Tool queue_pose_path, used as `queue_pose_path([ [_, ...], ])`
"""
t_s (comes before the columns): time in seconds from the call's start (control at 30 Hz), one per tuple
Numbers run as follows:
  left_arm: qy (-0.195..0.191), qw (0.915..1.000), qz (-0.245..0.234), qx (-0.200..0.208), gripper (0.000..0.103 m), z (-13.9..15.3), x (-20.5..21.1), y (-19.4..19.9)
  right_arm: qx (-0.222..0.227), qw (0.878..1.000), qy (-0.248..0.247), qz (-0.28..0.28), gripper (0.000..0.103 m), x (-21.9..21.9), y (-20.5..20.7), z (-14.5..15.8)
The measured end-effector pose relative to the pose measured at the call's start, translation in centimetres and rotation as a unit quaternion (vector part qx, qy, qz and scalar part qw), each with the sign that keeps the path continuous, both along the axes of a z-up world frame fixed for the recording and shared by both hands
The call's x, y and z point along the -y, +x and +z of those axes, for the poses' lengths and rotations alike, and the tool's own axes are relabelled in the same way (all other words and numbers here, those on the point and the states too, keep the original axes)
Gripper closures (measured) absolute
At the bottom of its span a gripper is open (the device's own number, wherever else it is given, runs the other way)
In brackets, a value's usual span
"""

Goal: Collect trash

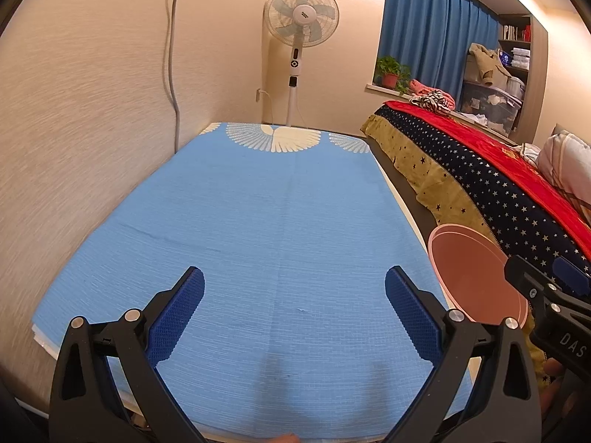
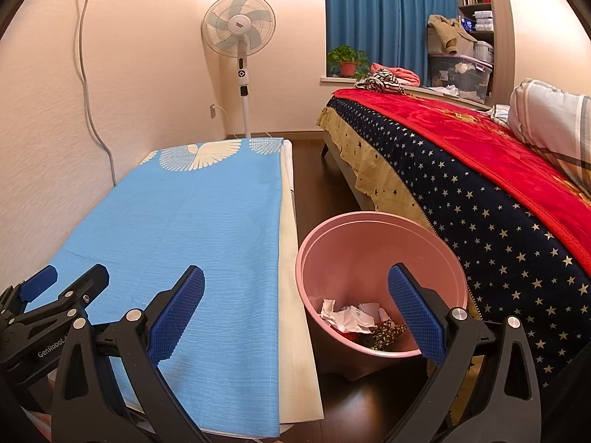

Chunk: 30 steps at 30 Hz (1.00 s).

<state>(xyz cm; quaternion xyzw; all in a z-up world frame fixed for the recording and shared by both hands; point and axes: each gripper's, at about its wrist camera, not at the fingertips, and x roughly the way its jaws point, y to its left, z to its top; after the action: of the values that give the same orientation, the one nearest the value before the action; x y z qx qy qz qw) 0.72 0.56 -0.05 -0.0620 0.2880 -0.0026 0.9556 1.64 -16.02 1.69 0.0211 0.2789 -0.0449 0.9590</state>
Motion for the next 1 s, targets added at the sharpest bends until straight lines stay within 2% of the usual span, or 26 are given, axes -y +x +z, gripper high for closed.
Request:
queue_pose_path([
  [1.0,0.006,1.0000,-0.003,0.001,0.008,-0.01,0.08,0.02,-0.002,1.000,-0.002,0.002,0.005,-0.13,-0.06,-0.16],
])
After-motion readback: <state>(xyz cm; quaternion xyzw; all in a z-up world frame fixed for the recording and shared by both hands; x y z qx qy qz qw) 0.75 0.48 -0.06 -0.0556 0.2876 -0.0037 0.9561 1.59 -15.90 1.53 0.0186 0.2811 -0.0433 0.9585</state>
